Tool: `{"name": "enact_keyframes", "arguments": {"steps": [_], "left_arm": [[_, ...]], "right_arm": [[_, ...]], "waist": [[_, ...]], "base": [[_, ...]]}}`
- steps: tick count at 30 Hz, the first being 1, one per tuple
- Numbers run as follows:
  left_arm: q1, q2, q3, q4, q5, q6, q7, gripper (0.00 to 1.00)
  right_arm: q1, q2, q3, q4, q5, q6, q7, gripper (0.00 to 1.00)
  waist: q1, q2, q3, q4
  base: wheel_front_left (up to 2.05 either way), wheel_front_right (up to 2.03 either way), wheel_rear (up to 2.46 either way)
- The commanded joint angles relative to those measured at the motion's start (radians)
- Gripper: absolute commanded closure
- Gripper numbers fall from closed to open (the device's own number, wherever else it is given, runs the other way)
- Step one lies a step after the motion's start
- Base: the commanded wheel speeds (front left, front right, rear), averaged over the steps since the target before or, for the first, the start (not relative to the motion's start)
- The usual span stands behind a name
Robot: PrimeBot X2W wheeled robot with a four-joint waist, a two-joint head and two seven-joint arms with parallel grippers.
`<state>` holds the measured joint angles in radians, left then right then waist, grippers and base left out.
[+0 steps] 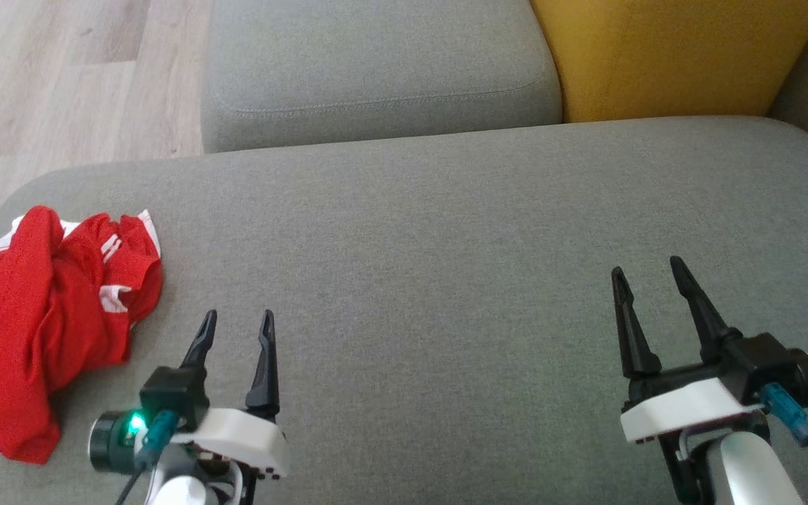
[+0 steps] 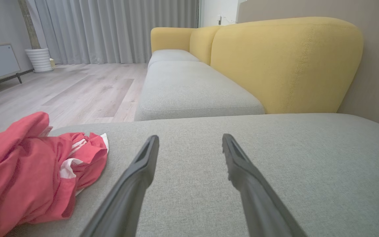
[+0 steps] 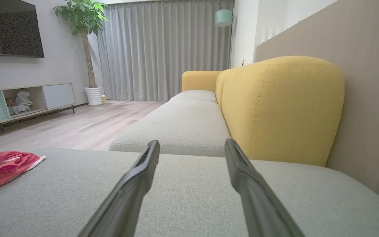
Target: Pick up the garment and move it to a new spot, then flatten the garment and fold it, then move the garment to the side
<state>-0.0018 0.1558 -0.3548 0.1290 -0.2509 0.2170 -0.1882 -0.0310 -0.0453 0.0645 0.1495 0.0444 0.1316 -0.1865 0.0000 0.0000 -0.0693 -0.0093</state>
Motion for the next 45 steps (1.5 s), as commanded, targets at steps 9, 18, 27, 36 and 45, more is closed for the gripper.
{"name": "enact_keyframes", "arguments": {"steps": [9, 18, 27, 36, 45], "left_arm": [[-0.038, -0.004, 0.032, -0.027, 0.036, 0.02, -0.041, 0.0], [-0.018, -0.061, 0.089, 0.037, 0.017, -0.04, -0.067, 0.0], [-0.024, -0.09, 0.124, 0.082, 0.021, -0.079, -0.074, 0.0], [-0.031, -0.101, 0.142, 0.09, 0.036, -0.091, -0.074, 0.0], [-0.035, -0.104, 0.168, 0.096, 0.045, -0.093, -0.074, 0.0]], "right_arm": [[-0.02, -0.004, 0.053, -0.055, -0.043, -0.001, -0.042, 0.0], [-0.007, -0.005, 0.074, -0.028, 0.063, -0.001, -0.041, 0.0], [-0.014, -0.005, 0.07, -0.002, 0.13, -0.001, -0.029, 0.0], [-0.019, -0.005, 0.061, 0.01, 0.137, -0.001, -0.03, 0.0], [-0.007, -0.005, 0.067, 0.001, 0.127, -0.001, -0.031, 0.0]], "waist": [[0.0, 0.0, -0.005, -0.001], [0.0, 0.0, -0.01, 0.0], [0.0, 0.0, -0.01, -0.002], [0.0, 0.0, -0.003, 0.006], [0.0, 0.0, 0.001, 0.111]], "base": [[0.0, 0.0, 0.0], [0.0, 0.0, 0.0], [0.0, 0.0, 0.0], [0.0, 0.0, 0.0], [0.0, 0.0, 0.0]]}}
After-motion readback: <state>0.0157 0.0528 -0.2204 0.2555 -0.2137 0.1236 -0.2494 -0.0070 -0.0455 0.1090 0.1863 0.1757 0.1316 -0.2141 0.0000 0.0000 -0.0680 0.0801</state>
